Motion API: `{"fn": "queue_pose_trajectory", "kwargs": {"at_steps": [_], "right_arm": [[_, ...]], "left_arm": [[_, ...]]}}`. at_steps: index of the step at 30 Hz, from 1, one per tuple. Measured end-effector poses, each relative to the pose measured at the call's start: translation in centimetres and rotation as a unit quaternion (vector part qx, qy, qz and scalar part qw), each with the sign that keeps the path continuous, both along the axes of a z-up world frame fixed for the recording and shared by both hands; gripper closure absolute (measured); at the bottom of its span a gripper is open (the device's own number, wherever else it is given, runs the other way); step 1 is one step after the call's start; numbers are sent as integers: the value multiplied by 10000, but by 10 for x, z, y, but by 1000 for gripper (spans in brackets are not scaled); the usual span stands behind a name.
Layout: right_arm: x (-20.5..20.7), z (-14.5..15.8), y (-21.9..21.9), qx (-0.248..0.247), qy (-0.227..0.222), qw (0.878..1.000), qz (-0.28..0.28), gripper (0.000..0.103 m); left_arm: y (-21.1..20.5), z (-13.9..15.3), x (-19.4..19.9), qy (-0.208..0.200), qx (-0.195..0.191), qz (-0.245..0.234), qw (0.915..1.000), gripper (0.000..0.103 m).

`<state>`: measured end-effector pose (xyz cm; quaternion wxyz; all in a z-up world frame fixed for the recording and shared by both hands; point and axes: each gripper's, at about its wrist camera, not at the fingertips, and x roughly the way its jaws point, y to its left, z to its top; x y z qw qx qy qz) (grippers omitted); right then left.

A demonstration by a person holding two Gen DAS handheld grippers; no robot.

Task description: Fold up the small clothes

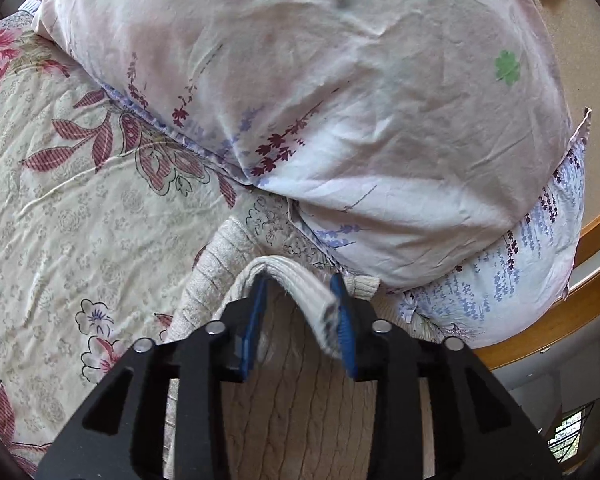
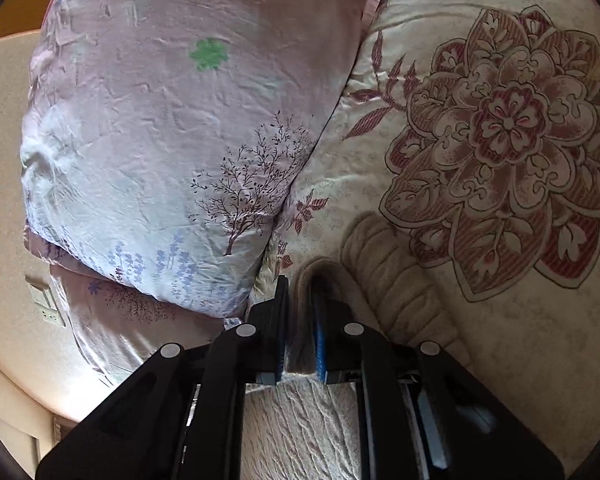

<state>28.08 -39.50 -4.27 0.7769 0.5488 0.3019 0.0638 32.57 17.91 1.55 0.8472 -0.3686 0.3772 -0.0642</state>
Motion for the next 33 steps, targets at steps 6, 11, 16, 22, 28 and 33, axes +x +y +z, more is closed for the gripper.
{"fn": "queue_pose_trajectory", "kwargs": {"at_steps": [6,11,16,22,28,33], "right_arm": [[-22,30,-2,-681,-359,9969,-134,30],[-54,50,1,-1943,-708,9781,220,30],[-74,47,13,-2557,-1291,9565,549,32],[-61,38,25,-2705,-936,9538,916,41],[-48,20,31,-2844,-351,9510,1161,51],[-46,17,36,-3124,-131,9423,1196,90]], "left_arm": [[-1,24,-17,-406,563,-269,9972,25],[-7,39,-62,-870,1327,-579,9856,16],[-12,26,-93,-1418,1698,-801,9719,16],[-2,17,-83,-965,1287,-967,9822,18],[-13,7,-77,-624,1338,-1312,9803,27],[-12,1,-76,-464,1407,-1273,9807,58]]}}
